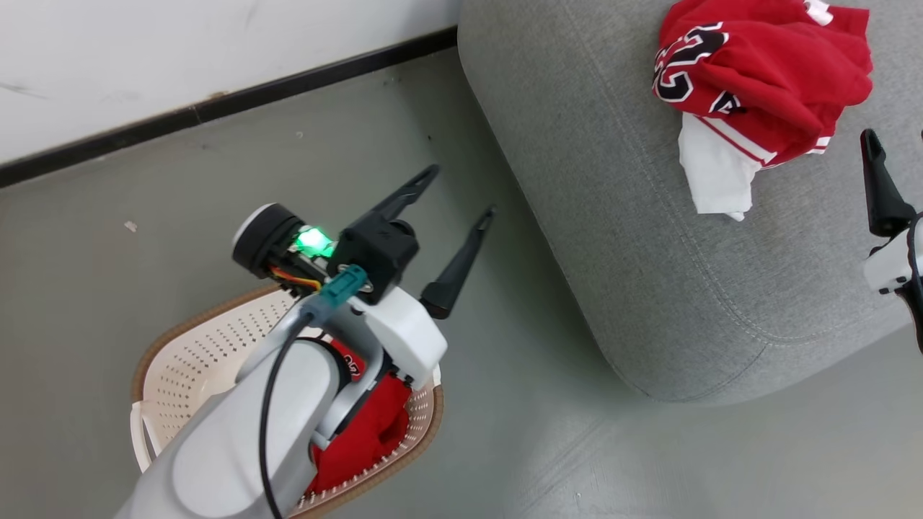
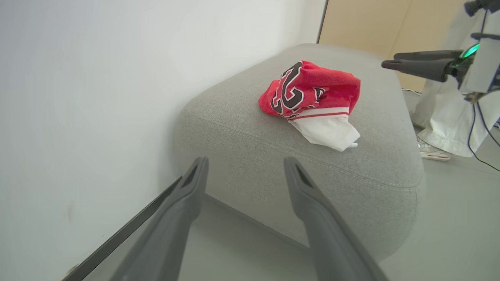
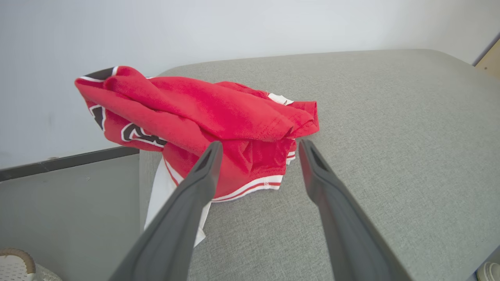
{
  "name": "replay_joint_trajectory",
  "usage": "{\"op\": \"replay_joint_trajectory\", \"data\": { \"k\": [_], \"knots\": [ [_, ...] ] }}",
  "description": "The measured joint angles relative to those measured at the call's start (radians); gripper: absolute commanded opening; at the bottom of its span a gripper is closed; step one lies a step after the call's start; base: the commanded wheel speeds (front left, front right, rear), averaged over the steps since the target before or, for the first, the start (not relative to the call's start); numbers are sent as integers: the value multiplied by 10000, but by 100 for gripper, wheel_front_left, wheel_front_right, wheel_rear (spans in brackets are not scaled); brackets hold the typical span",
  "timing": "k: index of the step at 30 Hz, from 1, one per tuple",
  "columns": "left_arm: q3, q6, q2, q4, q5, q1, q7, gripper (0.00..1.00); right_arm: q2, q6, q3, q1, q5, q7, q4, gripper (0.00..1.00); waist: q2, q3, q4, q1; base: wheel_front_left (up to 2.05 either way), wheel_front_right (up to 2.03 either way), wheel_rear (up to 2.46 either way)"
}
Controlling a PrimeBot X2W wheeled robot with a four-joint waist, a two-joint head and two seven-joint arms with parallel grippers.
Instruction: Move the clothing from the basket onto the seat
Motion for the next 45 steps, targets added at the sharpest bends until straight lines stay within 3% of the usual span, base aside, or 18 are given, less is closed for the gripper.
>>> {"op": "replay_joint_trajectory", "data": {
  "k": [13, 23, 34, 45],
  "knots": [
    [1195, 704, 403, 205, -339, 860, -838, 100, 92, 0, 604, 207, -709, -8, -1394, 100, 0, -826, 149, 0, 0, 0, 0],
    [2234, 1346, 826, 418, -635, 1785, -1444, 100, 671, 0, 1101, 208, -1145, -6, -1860, 100, 0, -1457, 625, 0, 0, 0, 0],
    [3206, 1962, 926, 568, -1185, 3126, -2105, 100, 1331, 0, 1563, 489, -1394, -8, -2232, 100, 0, -2133, 1264, 0, 0, 0, 0],
    [3714, 2280, 997, 654, -1388, 4358, -2614, 100, 1950, 0, 1379, 1651, -1852, -8, -2357, 100, 0, -2833, 1859, 0, 0, 0, 0]
  ]
}}
